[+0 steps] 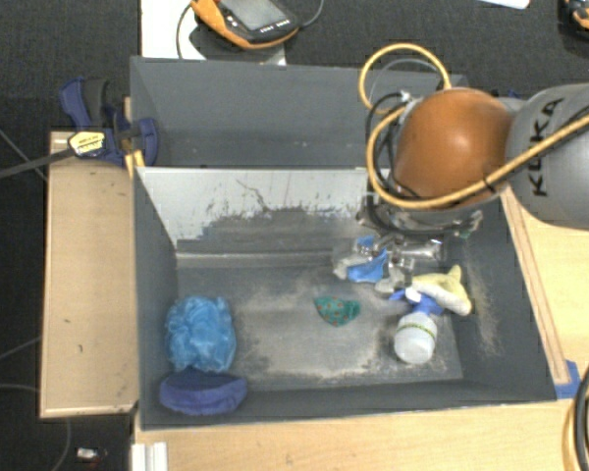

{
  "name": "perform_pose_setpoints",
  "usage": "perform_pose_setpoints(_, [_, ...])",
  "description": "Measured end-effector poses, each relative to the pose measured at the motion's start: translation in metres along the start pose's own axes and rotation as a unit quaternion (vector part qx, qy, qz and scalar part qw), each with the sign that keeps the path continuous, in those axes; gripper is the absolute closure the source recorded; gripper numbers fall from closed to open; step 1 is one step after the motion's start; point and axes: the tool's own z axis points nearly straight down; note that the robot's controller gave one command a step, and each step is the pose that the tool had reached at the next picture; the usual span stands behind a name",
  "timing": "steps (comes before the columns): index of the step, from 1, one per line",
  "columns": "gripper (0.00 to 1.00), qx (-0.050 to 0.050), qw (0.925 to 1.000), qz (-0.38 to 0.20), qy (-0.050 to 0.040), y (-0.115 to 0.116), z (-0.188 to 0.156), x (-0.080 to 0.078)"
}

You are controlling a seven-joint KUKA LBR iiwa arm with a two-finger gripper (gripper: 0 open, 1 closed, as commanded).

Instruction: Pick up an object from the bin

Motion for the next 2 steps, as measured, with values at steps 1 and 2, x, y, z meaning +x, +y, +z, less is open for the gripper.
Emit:
perform_pose_setpoints(1, [1.0, -0.001, 1.0, 0.005, -0.001, 0.0, -0.021, -0.001])
perform_pose_setpoints(2, [1.0, -0.004, 1.0, 0.005, 0.0003, 0.002, -0.045, 0.0])
